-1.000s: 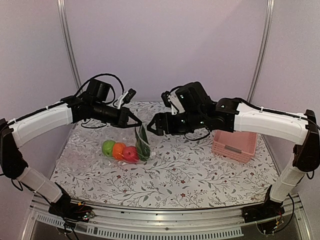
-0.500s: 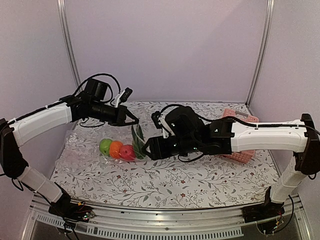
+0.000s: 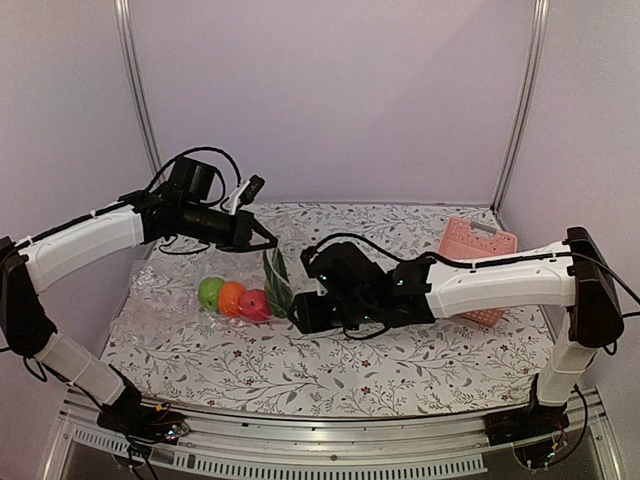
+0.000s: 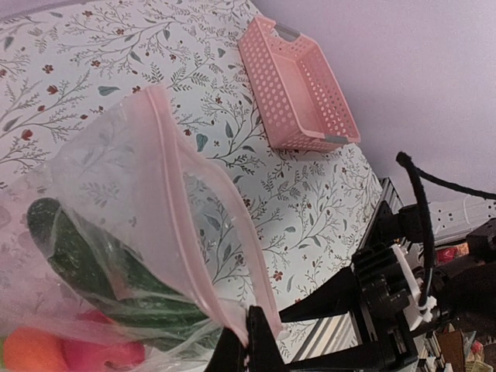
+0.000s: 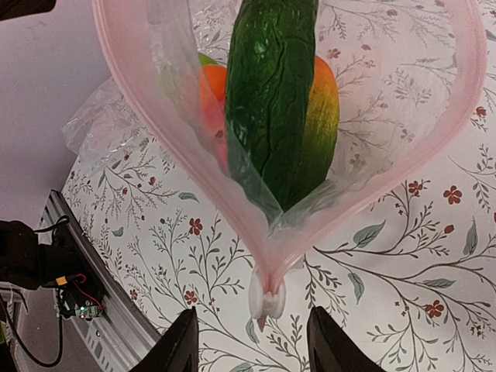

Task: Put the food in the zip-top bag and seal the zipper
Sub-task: Pass from the left arm to the right, then pass from the right arm to the left

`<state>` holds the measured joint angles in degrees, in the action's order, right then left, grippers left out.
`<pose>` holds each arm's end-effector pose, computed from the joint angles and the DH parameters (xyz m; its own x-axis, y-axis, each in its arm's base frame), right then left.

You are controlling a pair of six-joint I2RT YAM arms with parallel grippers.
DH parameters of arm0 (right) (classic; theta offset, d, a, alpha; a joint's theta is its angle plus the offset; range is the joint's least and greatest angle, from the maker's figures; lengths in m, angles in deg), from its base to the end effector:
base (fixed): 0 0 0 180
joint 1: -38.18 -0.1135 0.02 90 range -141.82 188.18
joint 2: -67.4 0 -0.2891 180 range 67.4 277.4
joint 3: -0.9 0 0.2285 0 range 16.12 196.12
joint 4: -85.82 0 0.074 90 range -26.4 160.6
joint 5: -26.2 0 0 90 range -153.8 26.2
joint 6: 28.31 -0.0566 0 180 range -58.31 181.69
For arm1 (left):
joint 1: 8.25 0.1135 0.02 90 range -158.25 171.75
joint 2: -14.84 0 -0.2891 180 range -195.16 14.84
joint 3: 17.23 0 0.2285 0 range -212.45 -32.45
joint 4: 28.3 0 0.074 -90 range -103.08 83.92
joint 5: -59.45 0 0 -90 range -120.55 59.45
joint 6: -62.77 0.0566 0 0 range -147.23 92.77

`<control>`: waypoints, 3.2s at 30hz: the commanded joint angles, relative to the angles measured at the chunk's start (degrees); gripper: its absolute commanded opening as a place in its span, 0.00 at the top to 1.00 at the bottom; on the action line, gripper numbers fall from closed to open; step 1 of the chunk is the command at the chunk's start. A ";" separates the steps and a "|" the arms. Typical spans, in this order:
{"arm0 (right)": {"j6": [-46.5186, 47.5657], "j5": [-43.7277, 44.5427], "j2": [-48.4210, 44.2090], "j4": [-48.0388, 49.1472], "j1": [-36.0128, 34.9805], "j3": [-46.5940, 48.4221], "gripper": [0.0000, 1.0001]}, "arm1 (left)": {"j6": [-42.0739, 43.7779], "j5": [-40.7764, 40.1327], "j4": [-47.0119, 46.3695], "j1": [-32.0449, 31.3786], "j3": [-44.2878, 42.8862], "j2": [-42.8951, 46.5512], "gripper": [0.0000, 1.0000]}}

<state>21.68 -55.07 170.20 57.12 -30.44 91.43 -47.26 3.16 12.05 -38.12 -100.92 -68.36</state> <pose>0.1558 0.3744 0.2617 -0.7480 -0.1674 -0.6423 -0.5193 0.7503 0.4092 0.2508 -0.1802 0.3249 -0.7906 0.1255 -0.5994 0.5460 0.5877 -0.5971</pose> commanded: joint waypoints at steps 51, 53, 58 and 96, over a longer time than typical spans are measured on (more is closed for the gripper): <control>34.18 -1.70 -1.90 -32.74 6.88 38.57 1.00 | 4.69 -11.68 -5.62 9.90 5.33 18.57 0.17; 36.75 -1.99 -2.68 -32.80 7.26 39.18 1.00 | 5.32 -10.12 -6.63 9.83 5.85 19.48 0.16; 39.38 -10.11 -4.79 -32.68 10.27 39.98 1.00 | 7.32 -6.38 -10.25 9.89 8.05 23.14 0.15; 48.82 -32.43 -22.38 -36.79 11.57 17.54 1.00 | 34.99 -5.85 -0.99 -27.61 -12.12 7.30 0.46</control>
<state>70.11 -85.62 150.05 19.25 -18.93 110.83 -13.69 -4.86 9.29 -64.63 -111.32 -59.15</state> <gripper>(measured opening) 0.005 0.563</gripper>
